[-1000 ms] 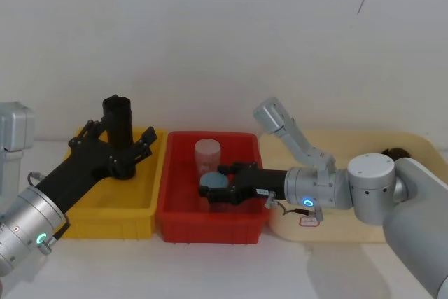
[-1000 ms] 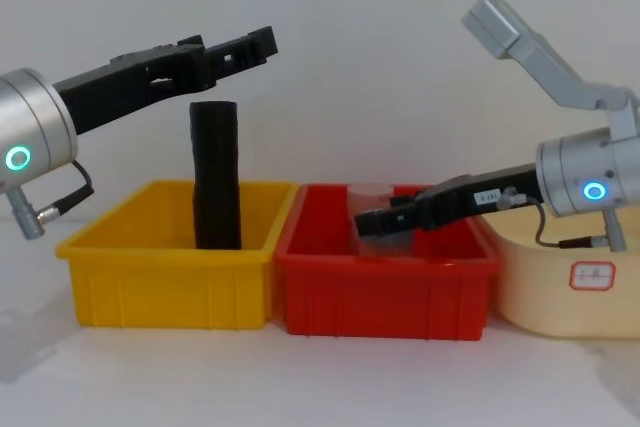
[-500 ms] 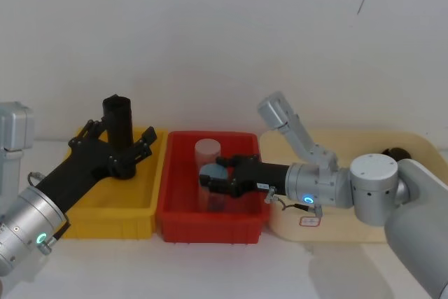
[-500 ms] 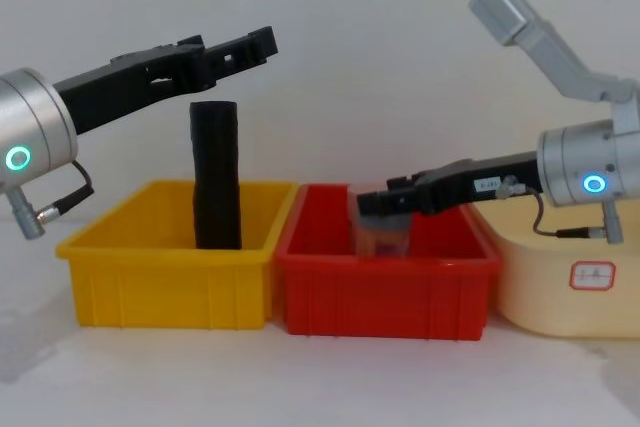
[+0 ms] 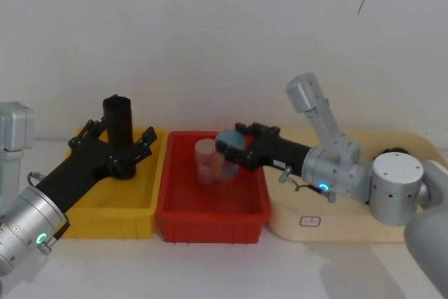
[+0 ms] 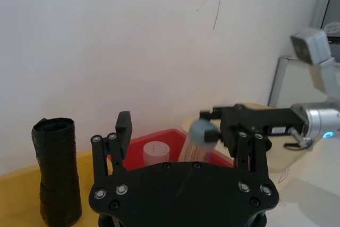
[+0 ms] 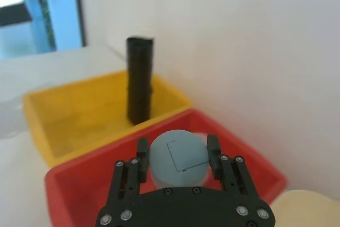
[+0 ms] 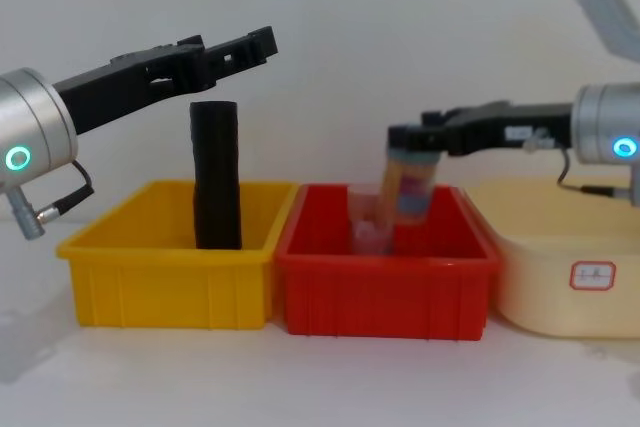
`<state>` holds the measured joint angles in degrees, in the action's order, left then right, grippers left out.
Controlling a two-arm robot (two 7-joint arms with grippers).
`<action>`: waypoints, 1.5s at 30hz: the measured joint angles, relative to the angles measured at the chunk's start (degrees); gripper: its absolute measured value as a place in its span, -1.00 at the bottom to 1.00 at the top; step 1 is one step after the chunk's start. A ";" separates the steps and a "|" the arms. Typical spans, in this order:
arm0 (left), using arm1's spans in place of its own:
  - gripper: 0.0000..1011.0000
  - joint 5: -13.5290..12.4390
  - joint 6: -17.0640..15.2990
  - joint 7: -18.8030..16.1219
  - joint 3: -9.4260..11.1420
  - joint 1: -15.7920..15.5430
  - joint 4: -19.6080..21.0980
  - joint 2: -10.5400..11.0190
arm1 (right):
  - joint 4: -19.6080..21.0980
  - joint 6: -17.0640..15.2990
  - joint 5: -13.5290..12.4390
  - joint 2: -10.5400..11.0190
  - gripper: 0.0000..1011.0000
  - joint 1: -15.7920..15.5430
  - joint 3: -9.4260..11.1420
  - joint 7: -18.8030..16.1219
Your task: Pick up the garbage bag with the one hand and transfer it to the other hand.
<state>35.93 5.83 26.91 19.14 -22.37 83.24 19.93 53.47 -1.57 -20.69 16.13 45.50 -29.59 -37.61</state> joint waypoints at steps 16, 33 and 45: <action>0.98 0.00 0.00 0.00 0.00 0.00 0.00 0.00 | 13.02 1.24 1.35 5.44 0.27 -7.54 6.19 10.47; 0.98 0.00 0.00 0.00 0.00 0.00 0.00 0.00 | 26.81 -3.85 2.56 11.19 0.27 -20.33 14.20 22.73; 0.98 0.00 0.00 0.00 0.00 0.00 0.00 0.00 | 32.38 -8.15 1.44 13.49 0.33 -27.45 17.30 24.95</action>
<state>35.93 5.83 26.91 19.14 -22.37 83.24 19.93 85.84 -9.72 -19.25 29.61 18.05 -12.29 -12.65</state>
